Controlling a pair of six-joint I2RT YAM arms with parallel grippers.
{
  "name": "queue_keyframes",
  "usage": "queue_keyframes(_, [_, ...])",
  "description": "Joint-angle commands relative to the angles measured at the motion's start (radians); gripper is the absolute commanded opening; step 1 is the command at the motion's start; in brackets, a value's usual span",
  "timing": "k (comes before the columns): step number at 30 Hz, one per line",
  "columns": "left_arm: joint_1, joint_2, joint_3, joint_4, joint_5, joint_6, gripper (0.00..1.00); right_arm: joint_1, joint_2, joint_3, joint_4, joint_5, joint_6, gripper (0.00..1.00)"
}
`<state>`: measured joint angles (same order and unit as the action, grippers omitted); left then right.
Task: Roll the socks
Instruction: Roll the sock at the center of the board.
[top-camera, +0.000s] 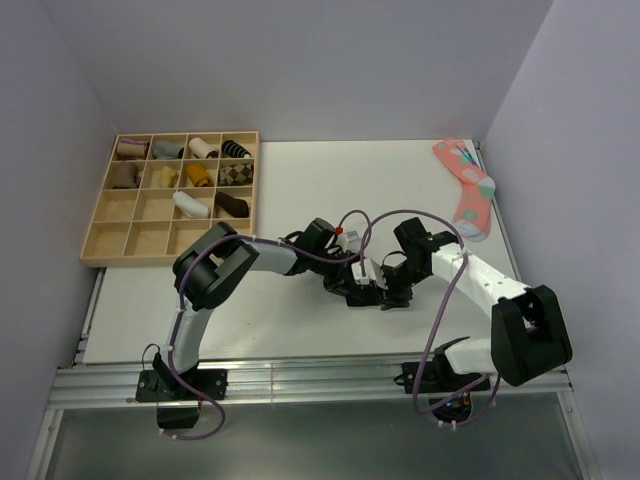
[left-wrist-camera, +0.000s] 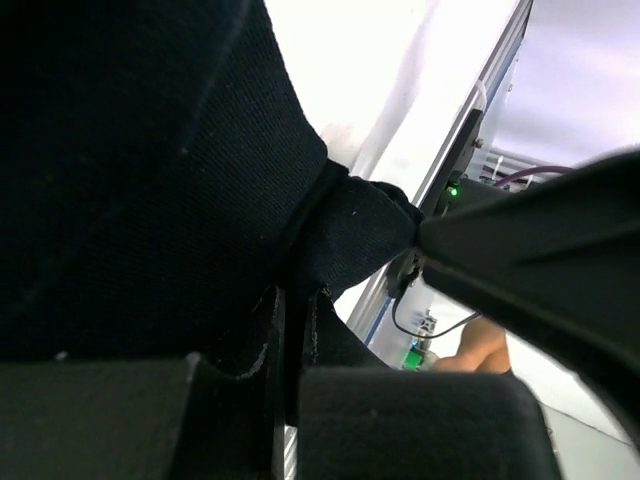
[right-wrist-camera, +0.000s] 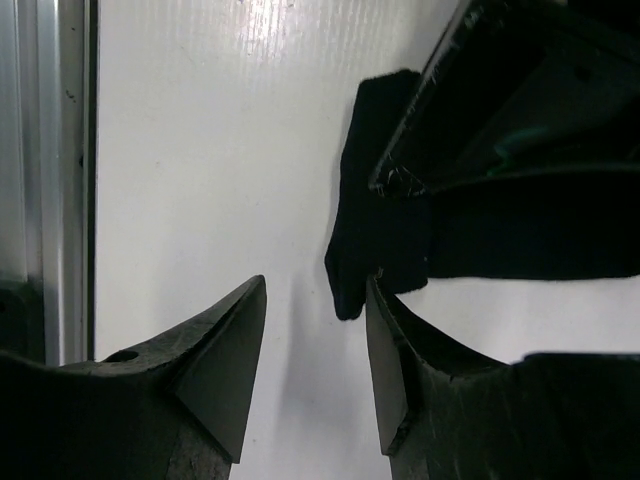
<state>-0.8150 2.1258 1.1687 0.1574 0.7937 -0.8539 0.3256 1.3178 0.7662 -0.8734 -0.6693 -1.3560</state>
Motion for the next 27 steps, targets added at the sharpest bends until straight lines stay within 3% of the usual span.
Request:
queue_keyframes(1, [-0.003,0.046,0.016,-0.091,-0.011,-0.005,0.00,0.047,-0.042,-0.022,0.105,0.025,0.014,0.52])
queue_keyframes(19, [0.019,0.063,0.037,-0.113,0.007,0.004,0.00,0.125,0.076,-0.030,0.194,0.129,0.050,0.51])
queue_keyframes(27, [0.028,0.062,0.023,-0.073,0.022,-0.023,0.00,0.138,0.162,0.008,0.198,0.152,0.083,0.45])
